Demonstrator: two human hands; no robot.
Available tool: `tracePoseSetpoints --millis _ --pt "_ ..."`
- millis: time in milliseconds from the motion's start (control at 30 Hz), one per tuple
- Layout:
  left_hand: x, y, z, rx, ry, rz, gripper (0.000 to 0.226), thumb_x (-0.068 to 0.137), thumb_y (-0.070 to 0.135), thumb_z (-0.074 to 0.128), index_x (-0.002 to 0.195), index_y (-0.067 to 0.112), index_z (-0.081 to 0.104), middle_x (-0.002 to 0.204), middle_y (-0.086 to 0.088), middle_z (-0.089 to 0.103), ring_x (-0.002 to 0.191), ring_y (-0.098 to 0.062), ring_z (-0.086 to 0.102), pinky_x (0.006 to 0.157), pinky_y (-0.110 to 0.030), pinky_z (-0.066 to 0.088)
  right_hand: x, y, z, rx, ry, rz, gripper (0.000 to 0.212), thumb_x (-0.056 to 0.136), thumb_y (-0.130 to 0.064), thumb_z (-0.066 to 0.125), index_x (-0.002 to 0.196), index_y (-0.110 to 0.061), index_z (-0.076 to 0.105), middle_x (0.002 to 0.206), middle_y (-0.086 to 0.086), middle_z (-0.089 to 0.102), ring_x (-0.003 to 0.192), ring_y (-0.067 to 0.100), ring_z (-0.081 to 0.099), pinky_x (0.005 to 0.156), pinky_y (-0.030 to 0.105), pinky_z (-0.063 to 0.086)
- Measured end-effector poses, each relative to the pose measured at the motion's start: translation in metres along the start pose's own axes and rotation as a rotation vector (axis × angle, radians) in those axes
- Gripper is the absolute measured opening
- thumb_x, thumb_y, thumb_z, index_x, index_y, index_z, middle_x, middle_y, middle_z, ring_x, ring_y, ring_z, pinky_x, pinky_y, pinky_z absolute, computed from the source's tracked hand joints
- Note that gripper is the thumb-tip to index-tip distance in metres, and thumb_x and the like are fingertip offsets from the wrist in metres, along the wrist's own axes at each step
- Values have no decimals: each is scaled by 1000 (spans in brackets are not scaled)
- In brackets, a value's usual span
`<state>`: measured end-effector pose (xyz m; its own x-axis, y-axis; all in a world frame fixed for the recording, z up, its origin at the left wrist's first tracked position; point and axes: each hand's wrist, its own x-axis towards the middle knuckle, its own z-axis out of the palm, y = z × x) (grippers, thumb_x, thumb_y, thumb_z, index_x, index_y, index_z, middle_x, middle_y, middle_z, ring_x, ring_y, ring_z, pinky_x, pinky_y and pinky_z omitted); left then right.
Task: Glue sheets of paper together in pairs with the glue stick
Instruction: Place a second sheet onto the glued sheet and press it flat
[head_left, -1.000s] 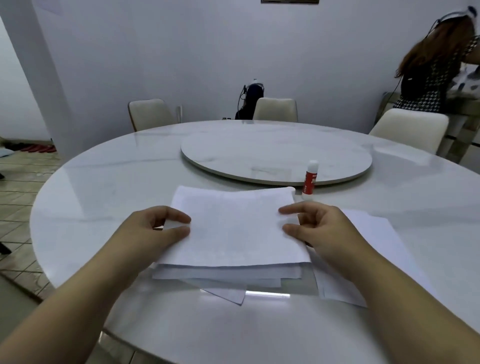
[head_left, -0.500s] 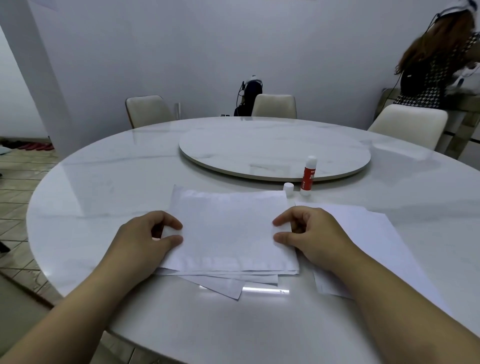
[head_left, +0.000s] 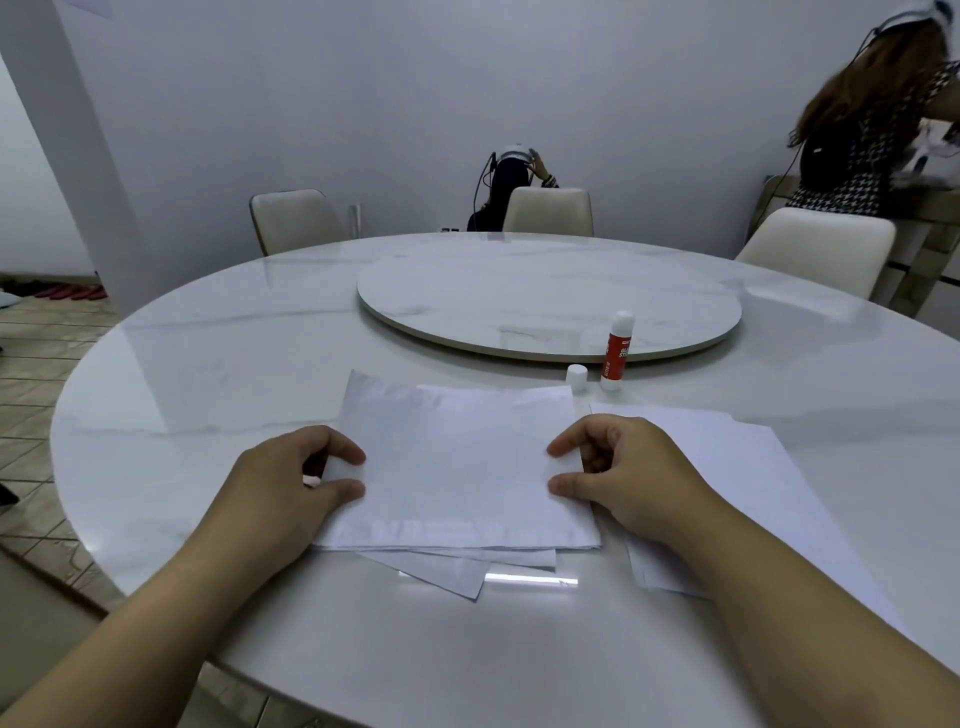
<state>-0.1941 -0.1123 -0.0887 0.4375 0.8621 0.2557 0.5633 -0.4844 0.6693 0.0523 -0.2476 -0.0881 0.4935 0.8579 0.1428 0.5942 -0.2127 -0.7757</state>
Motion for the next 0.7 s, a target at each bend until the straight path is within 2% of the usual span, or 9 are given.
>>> tracePoseSetpoints --millis 300,400,467,533,600,633,700 --pt "-4 2 4 34 8 11 20 76 15 72 80 34 64 89 16 57 73 -4 58 62 -12 37 -2 0 -1 -37 18 -37 24 66 -18 83 76 -32 66 66 -7 52 56 5 47 52 6 38" --pt "-4 2 4 91 -16 44 20 77 14 71 82 31 63 93 15 55 83 -10 56 67 -12 35 -5 -1 -1 -90 29 -45 27 66 -19 82 84 -32 65 76 -8 54 62 4 50 55 7 39" --pt "-3 3 6 171 -12 70 21 78 13 70 91 27 64 109 6 54 107 -18 50 83 -18 36 -6 -1 -1 -112 84 -66 37 66 -19 80 95 -34 61 98 -11 49 80 1 52 64 7 39" --pt "3 8 7 228 76 86 24 85 14 62 108 20 62 134 -4 45 129 -24 32 100 -27 27 -6 -7 -1 -87 216 -133 40 72 -19 73 105 -33 56 114 -13 42 103 4 48 80 14 36" --pt "11 23 12 209 143 141 31 93 15 47 124 13 54 145 -8 38 136 -23 23 106 -27 19 0 -21 4 -145 294 -233 38 82 -19 60 119 -26 53 126 -8 44 120 11 42 93 21 31" --pt "16 32 18 194 115 174 36 95 17 41 131 12 47 148 -7 34 138 -21 20 109 -27 15 5 -29 11 -233 252 -265 41 86 -20 53 128 -21 49 135 -4 43 128 14 37 99 23 29" --pt "24 49 38 236 -37 224 46 98 23 33 143 13 30 156 -4 20 143 -17 10 113 -28 9 13 -40 31 -416 47 -256 50 95 -24 39 144 -15 33 156 3 26 142 16 19 111 28 16"
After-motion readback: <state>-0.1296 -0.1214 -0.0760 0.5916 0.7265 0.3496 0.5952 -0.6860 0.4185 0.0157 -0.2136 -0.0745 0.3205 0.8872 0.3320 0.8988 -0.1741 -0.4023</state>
